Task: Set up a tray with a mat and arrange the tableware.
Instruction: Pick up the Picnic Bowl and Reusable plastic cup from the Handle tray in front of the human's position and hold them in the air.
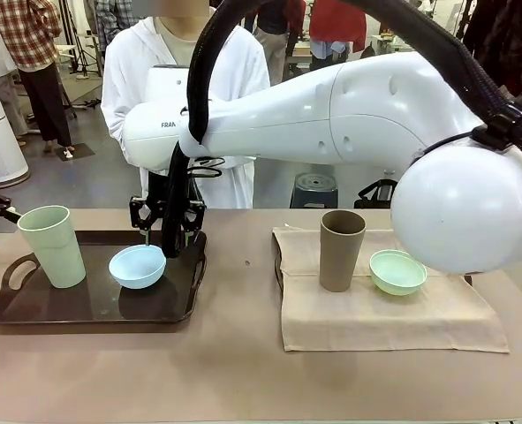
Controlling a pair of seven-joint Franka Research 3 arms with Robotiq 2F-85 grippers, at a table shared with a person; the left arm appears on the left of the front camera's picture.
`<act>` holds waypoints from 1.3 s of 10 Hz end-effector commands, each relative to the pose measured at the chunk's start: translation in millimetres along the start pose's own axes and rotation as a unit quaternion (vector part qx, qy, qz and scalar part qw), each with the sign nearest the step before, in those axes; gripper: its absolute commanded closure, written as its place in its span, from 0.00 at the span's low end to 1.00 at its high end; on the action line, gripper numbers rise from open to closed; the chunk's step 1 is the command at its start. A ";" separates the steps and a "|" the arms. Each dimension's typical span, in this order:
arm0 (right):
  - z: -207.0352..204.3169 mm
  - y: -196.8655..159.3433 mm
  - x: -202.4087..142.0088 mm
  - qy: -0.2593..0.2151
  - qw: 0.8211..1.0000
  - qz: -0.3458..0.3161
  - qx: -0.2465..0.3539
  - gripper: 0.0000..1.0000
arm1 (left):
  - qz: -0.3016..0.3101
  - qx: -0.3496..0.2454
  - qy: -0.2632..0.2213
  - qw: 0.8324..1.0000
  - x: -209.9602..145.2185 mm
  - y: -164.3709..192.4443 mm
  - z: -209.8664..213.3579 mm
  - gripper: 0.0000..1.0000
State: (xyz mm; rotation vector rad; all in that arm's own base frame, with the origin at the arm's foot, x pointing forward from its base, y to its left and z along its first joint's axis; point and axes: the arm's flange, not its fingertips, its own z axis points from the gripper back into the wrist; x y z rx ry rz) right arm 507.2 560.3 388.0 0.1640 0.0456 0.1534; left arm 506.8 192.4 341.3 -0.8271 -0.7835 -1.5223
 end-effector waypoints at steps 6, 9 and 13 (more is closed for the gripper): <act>-5.0 2.2 0.4 0.002 1.000 0.001 0.000 0.22 | 0.003 -0.005 -0.003 1.000 1.6 3.2 -6.3 0.00; -11.7 4.8 -0.4 -0.023 0.998 -0.052 -0.037 0.22 | 0.039 0.004 -0.005 0.999 1.8 3.2 -13.8 0.00; -16.7 11.0 -6.7 -0.052 0.993 -0.075 -0.075 0.22 | 0.072 0.052 -0.033 0.996 -2.0 -7.8 -29.9 0.00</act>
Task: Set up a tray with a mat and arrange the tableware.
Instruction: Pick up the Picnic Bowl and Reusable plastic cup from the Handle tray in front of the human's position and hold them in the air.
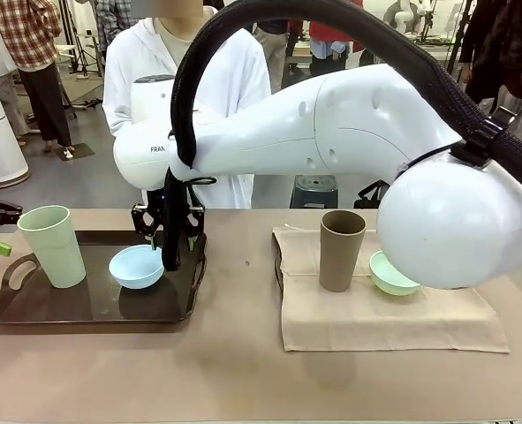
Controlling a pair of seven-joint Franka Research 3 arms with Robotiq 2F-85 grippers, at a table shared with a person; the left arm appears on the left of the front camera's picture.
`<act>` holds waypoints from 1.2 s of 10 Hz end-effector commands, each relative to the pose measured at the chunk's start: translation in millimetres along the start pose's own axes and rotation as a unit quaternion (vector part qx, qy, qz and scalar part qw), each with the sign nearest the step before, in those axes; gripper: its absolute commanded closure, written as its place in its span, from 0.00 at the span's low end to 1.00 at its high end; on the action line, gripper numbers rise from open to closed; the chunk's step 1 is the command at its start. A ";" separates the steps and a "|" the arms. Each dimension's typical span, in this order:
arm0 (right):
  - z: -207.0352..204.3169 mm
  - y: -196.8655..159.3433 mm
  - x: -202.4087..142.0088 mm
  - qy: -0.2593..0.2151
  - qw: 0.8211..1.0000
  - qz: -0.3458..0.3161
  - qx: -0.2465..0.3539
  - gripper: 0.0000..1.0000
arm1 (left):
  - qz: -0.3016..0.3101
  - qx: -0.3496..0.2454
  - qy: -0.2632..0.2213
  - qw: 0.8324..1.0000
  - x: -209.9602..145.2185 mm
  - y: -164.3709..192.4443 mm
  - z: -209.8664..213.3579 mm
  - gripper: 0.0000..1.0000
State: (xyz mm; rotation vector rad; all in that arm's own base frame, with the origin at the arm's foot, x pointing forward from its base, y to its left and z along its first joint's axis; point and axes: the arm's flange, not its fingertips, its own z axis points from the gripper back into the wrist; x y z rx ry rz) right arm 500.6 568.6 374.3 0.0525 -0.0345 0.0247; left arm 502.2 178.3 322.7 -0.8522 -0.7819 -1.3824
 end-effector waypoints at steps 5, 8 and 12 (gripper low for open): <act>-3.4 3.7 -4.1 0.000 1.000 0.000 -0.003 0.22 | -0.014 0.021 -0.049 0.998 -3.3 -9.8 -33.6 0.00; -3.4 3.7 -4.1 0.000 1.000 0.000 -0.003 0.22 | -0.028 0.022 -0.060 0.998 -6.2 -8.4 -46.1 0.00; -5.9 4.1 -4.5 0.002 1.000 0.000 -0.003 0.22 | -0.049 -0.004 -0.070 0.996 -9.9 -5.9 -58.0 0.00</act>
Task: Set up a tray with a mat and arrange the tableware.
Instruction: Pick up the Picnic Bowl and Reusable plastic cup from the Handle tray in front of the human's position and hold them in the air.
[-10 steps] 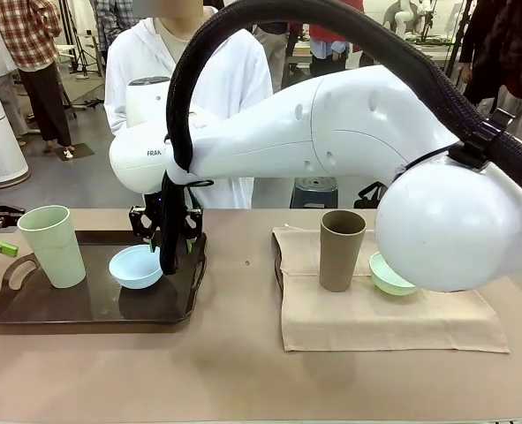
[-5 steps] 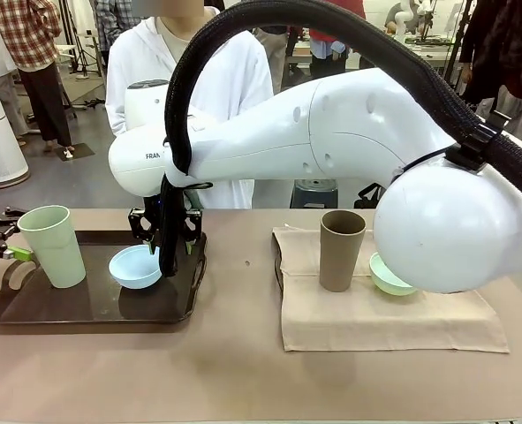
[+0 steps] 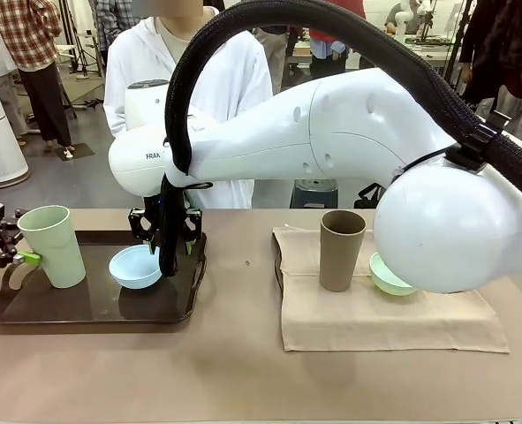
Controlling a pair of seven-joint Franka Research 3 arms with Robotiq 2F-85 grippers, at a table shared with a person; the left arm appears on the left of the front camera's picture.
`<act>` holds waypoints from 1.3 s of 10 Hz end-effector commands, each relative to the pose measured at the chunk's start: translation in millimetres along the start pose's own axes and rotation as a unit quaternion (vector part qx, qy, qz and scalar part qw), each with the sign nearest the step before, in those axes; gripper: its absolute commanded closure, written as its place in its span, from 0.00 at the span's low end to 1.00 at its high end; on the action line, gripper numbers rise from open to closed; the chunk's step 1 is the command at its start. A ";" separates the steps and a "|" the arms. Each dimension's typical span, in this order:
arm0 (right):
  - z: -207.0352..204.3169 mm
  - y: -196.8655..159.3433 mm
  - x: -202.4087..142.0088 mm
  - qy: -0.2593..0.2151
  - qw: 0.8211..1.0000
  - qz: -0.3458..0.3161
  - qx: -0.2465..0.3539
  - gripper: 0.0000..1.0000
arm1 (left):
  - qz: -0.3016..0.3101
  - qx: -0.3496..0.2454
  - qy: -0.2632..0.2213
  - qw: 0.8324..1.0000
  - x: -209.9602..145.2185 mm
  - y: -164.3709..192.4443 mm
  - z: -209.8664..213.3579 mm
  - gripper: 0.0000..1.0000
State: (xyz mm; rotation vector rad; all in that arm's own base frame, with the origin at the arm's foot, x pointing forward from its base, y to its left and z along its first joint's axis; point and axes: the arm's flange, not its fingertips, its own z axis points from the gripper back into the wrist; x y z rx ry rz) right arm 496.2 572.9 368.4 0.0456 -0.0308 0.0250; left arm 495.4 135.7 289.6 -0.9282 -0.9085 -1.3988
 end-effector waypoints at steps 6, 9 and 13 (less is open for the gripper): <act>-21.5 20.5 1.0 0.011 1.000 0.009 0.003 0.22 | -0.023 -0.016 -0.020 0.999 -14.9 7.4 -16.0 0.00; -24.7 27.9 0.9 -0.006 1.000 0.012 0.005 0.22 | -0.024 -0.015 -0.029 0.999 -17.7 9.5 -21.2 0.00; -26.0 29.0 2.0 -0.021 0.999 0.021 0.016 0.22 | -0.021 -0.017 -0.033 0.999 -20.6 12.5 -25.0 0.00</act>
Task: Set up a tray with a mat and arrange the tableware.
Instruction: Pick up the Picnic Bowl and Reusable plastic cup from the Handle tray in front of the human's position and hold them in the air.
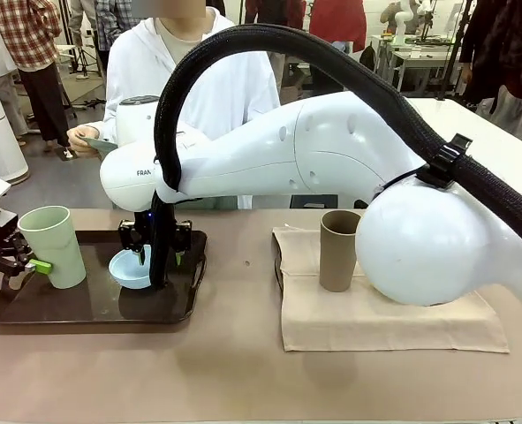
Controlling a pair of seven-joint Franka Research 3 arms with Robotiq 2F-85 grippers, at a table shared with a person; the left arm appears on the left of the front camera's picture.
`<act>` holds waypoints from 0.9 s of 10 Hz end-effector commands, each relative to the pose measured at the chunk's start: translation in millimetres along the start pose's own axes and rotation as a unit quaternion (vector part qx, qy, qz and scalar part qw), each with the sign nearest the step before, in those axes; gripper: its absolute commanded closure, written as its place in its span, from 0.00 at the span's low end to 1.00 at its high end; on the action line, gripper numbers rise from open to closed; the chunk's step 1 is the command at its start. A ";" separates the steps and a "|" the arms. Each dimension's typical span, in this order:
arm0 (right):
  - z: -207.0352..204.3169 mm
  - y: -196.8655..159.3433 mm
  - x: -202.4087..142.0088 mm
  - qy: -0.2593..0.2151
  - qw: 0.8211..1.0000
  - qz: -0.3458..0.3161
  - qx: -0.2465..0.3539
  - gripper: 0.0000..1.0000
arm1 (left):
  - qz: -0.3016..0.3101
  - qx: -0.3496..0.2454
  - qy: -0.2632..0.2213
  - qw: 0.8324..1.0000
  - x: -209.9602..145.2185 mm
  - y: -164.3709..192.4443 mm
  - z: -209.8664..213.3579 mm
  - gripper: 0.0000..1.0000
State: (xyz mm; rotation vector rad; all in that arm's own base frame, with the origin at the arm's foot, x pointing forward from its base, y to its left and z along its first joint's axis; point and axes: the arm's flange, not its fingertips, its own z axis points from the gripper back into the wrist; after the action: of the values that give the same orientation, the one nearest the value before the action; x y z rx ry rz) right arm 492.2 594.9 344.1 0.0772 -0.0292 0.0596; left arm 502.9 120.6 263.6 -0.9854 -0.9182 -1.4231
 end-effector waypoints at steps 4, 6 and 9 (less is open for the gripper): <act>0.3 10.3 5.4 -0.023 1.000 0.004 -0.002 0.86 | -0.019 0.005 -0.019 1.000 -2.5 3.6 0.4 0.59; 1.6 11.3 5.3 -0.025 1.000 0.003 -0.005 1.00 | -0.018 0.007 -0.019 1.000 -1.7 3.5 0.6 1.00; 2.9 10.5 5.7 -0.025 1.000 -0.003 -0.009 1.00 | -0.015 0.009 -0.017 1.000 0.1 3.7 1.9 0.70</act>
State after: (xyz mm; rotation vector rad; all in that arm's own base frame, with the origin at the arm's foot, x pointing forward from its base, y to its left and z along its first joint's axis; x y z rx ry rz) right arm 491.9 599.0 349.2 0.0932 -0.0446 0.0631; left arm 505.4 121.1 261.2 -0.9911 -0.9337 -1.4261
